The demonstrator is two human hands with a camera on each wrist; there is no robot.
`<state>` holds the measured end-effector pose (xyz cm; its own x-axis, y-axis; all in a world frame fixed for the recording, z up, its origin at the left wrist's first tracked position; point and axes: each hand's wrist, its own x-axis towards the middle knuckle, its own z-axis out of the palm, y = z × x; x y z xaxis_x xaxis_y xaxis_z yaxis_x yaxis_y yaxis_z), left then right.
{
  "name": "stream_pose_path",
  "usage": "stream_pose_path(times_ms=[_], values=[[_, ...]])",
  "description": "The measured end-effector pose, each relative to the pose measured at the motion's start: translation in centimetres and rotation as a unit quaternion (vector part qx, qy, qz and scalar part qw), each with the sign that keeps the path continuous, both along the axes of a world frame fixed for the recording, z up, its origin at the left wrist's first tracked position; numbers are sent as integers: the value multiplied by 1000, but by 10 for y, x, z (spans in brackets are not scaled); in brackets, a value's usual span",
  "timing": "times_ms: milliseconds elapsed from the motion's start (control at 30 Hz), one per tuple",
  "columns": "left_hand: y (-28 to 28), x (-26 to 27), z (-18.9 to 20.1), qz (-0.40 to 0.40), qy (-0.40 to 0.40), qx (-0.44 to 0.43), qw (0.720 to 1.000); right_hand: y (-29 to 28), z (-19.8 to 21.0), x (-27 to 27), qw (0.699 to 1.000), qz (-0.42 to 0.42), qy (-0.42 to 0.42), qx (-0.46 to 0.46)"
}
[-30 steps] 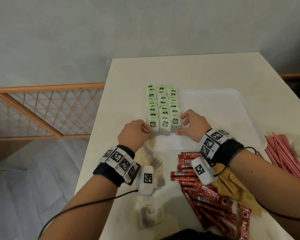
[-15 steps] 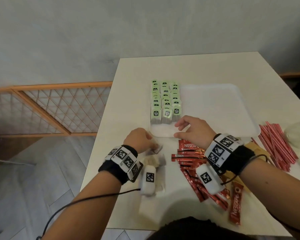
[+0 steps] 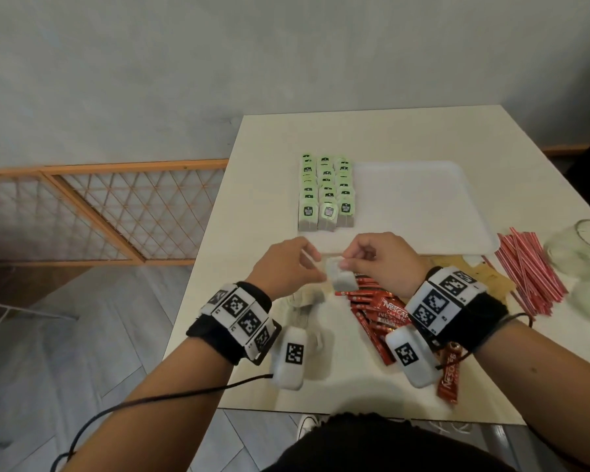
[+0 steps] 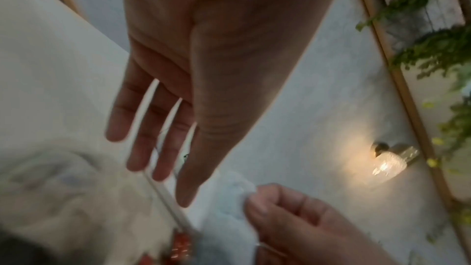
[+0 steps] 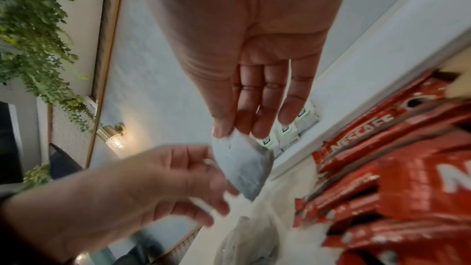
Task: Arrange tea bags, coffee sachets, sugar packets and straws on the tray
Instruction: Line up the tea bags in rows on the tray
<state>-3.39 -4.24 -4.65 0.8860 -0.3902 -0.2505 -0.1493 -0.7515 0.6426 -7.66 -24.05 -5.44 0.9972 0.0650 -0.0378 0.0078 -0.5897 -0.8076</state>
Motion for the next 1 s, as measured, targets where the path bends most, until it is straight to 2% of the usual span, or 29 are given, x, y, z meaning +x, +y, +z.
stream_pose_path(times_ms=[100,200,400,567,700,767,900,1000], values=[[10,-6,-13,-1,-6,185,983,-10,-6,-12,1000,-19,6,3],[10,-10,-16,-4,-16,235,972,-16,-9,-19,1000,-12,16,-11],[2,-5,-7,-13,-62,204,977,-14,-2,-23,999,28,15,-27],[-12,-1,8,-73,-97,74,990,-4,-6,-16,998,66,-11,-16],[-15,1,18,-96,-42,-14,994,1,-6,-14,998,55,-15,-37],[-9,3,14,-97,-25,6,995,0,-7,-15,998,47,-20,-42],[8,5,-3,-119,-6,171,978,-7,-10,-17,999,28,-20,-37],[14,4,-16,-105,22,188,976,-9,-9,-17,999,23,-10,-32]])
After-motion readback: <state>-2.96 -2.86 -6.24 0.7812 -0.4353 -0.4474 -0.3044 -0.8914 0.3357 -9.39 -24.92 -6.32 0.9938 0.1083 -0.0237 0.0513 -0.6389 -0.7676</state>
